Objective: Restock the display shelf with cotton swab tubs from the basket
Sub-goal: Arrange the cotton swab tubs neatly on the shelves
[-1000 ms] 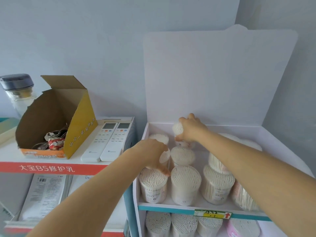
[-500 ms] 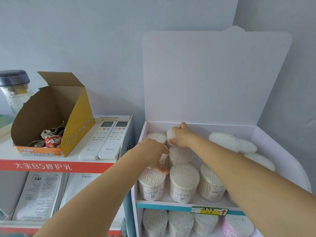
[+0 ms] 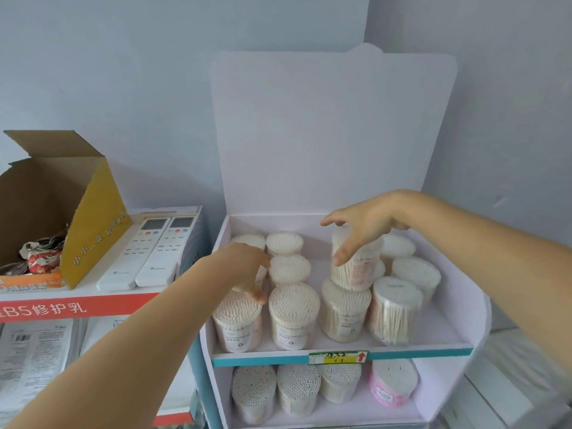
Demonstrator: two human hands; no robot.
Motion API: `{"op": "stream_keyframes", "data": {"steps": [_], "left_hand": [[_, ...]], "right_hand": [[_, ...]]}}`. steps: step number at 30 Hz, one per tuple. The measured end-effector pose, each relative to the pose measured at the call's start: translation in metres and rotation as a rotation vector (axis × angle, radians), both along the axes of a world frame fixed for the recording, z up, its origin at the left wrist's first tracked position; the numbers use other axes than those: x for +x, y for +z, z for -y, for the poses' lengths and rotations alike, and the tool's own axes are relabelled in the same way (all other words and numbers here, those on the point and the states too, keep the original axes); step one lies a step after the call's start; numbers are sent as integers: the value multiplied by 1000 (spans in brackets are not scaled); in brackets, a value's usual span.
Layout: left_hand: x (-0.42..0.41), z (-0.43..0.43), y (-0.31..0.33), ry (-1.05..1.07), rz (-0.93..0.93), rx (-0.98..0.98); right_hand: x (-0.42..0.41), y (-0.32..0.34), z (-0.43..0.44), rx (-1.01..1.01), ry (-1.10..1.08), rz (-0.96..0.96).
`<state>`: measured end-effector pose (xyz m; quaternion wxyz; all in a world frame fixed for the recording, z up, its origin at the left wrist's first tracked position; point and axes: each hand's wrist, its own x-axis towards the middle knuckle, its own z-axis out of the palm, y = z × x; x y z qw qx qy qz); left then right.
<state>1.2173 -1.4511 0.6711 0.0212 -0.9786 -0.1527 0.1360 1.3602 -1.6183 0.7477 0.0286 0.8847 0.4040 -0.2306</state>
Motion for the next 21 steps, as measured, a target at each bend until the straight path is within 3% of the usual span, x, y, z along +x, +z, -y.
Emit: {"op": "stream_keyframes", "data": {"steps": [4,7,10,13,18,21], "left_hand": [[13,23,2,34,64,-21],[27,53,2,-33,184,-107],[37,78,-4,-94,191,-147],[43,87,-18,-124,159,-59],[44,89,-26,-169,185,-148],[43,82,-23,-237,181,-219]], "right_hand": [[11,-19,20,253,-76,20],[19,-18,29,451,-179,-40],[24,-12,36,602,-326,-106],[31,-10,42,637,-428,-141],[34,-12,49,618,-548,-375],[39,-15,50,593,-567,-202]]}}
